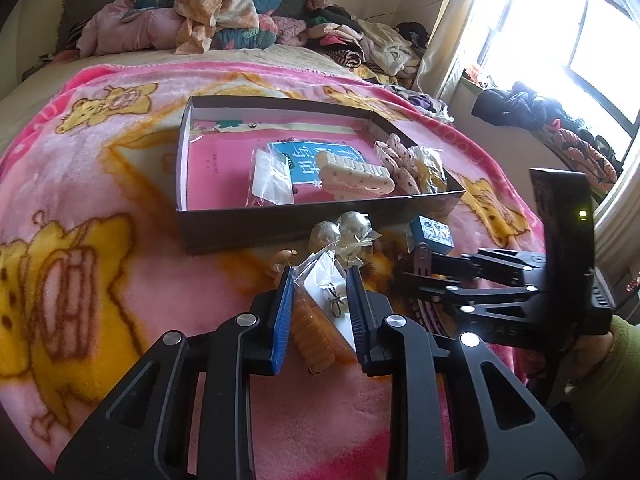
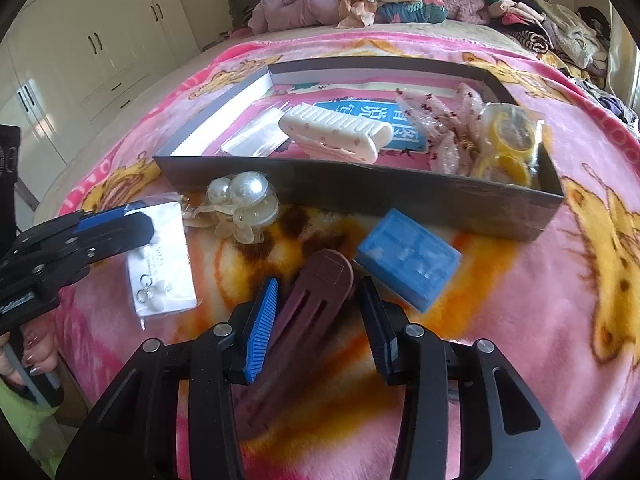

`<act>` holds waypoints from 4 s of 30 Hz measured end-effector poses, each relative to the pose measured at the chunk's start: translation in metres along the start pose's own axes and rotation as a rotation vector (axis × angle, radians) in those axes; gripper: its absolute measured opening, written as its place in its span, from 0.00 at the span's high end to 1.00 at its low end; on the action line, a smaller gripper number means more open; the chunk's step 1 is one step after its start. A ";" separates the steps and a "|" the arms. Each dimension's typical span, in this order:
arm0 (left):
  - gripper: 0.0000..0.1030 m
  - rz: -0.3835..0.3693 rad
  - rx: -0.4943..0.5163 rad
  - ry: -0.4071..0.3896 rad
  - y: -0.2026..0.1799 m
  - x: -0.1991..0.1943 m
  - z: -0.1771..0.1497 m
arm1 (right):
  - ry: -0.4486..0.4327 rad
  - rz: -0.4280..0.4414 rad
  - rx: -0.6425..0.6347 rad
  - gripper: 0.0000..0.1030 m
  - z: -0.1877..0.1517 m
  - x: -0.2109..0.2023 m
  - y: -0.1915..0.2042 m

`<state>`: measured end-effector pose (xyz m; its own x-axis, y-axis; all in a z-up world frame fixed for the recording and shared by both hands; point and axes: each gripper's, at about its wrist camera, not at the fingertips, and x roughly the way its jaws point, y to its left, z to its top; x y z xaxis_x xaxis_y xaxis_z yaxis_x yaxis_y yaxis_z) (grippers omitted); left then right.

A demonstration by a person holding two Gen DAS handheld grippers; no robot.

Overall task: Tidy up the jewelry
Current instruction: 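Grasp the earring packet with the left tool while the right tool grasps the maroon clip, then carry the earring packet and maroon clip into the box and open both tools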

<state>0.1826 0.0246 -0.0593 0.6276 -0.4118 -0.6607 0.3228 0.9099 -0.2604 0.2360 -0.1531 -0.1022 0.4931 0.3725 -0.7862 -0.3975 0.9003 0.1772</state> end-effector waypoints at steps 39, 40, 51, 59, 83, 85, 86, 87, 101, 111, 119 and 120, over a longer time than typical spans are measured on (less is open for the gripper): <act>0.92 -0.054 0.086 -0.094 -0.055 -0.015 0.037 | -0.334 -0.048 0.103 0.71 -0.003 -0.105 -0.036; 0.92 -0.055 0.085 -0.099 -0.055 -0.014 0.040 | -0.339 -0.049 0.106 0.71 -0.003 -0.107 -0.037; 0.93 -0.044 0.066 -0.142 -0.049 -0.006 0.067 | -0.380 -0.078 0.100 0.71 0.019 -0.114 -0.046; 0.93 -0.014 0.025 -0.164 -0.031 0.002 0.083 | -0.387 -0.104 0.099 0.71 0.038 -0.111 -0.056; 0.93 -0.001 -0.113 -0.153 0.018 0.033 0.084 | -0.336 -0.176 0.070 0.71 0.099 -0.066 -0.074; 0.93 -0.010 -0.120 -0.152 0.020 0.035 0.083 | -0.325 -0.175 0.068 0.71 0.103 -0.060 -0.073; 0.93 -0.013 -0.120 -0.151 0.021 0.036 0.082 | -0.321 -0.177 0.065 0.71 0.105 -0.057 -0.071; 0.93 -0.013 -0.120 -0.149 0.021 0.037 0.082 | -0.318 -0.179 0.061 0.71 0.106 -0.054 -0.070; 0.93 -0.017 -0.126 -0.117 0.025 0.050 0.072 | -0.214 -0.197 0.012 0.71 0.124 0.001 -0.062; 0.92 -0.007 -0.133 -0.110 0.031 0.053 0.069 | -0.158 -0.182 0.016 0.71 0.125 0.022 -0.061; 0.92 -0.006 -0.136 -0.111 0.032 0.052 0.068 | -0.169 -0.145 0.074 0.61 0.118 0.017 -0.066; 0.92 -0.004 -0.136 -0.111 0.032 0.052 0.068 | -0.179 -0.139 0.075 0.59 0.116 0.014 -0.066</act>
<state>0.2736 0.0293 -0.0544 0.7031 -0.4118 -0.5797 0.2318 0.9035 -0.3606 0.3593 -0.1809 -0.0563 0.6709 0.2714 -0.6901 -0.2605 0.9576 0.1234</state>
